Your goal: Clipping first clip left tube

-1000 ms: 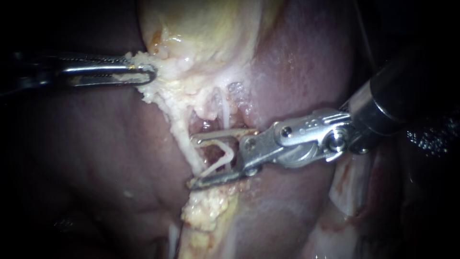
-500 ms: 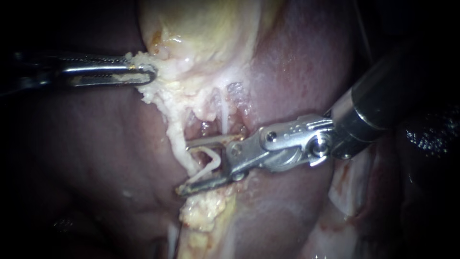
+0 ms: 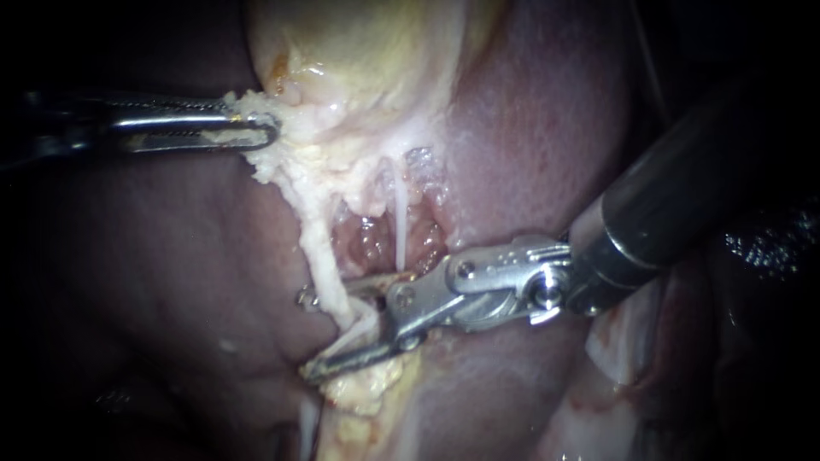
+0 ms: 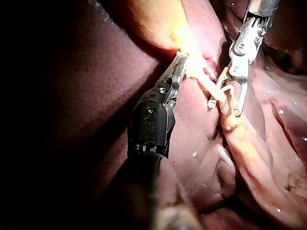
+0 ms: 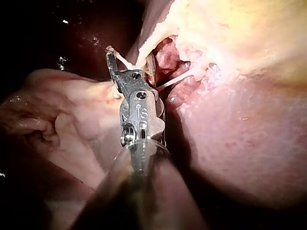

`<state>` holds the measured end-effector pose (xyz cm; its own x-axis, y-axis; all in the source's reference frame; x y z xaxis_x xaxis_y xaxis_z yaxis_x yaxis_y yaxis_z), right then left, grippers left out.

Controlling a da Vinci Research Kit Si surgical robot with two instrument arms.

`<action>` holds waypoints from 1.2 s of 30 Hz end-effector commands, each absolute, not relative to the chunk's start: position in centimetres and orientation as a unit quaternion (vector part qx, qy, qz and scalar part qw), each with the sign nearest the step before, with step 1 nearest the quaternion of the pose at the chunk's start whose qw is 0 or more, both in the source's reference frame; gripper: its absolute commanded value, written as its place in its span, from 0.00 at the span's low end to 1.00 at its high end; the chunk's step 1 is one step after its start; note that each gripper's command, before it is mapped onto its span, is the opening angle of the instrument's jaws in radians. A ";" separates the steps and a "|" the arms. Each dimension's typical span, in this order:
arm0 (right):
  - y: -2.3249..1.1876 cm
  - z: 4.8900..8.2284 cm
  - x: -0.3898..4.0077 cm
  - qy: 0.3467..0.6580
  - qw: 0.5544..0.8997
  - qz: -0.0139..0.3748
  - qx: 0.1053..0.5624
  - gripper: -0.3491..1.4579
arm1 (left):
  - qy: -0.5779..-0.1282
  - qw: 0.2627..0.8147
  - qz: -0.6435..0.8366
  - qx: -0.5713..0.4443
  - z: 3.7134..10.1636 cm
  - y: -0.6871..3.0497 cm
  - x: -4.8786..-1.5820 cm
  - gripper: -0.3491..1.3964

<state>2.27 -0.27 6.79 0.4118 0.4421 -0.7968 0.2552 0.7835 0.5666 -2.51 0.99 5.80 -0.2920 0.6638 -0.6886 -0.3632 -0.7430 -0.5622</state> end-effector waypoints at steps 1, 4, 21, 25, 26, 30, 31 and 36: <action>-0.27 6.80 2.27 0.538 0.776 0.062 0.325 0.45 | -0.151 0.325 0.789 -0.499 5.81 0.99 -2.51 0.00; -0.29 6.85 2.27 0.538 0.774 0.065 0.327 0.45 | -0.151 0.325 0.789 -0.499 5.81 1.00 -2.51 0.00; -0.55 6.70 2.30 0.543 0.747 0.077 0.375 0.45 | -0.152 0.325 0.788 -0.500 5.86 1.05 -2.47 0.00; -0.61 6.57 2.35 0.546 0.736 0.075 0.393 0.44 | -0.150 0.322 0.789 -0.500 5.87 1.06 -2.46 0.00; -0.60 6.54 2.37 0.548 0.734 0.078 0.394 0.44 | -0.150 0.322 0.789 -0.500 5.87 1.06 -2.46 0.00; -0.53 6.47 2.40 0.549 0.730 0.091 0.396 0.43 | -0.150 0.322 0.789 -0.500 5.87 1.06 -2.46 0.00; -0.52 6.47 2.40 0.548 0.730 0.094 0.398 0.43 | -0.150 0.322 0.789 -0.500 5.87 1.06 -2.46 0.00; -0.50 6.48 2.40 0.545 0.729 0.102 0.401 0.42 | -0.153 0.324 0.788 -0.501 5.88 1.07 -2.46 0.00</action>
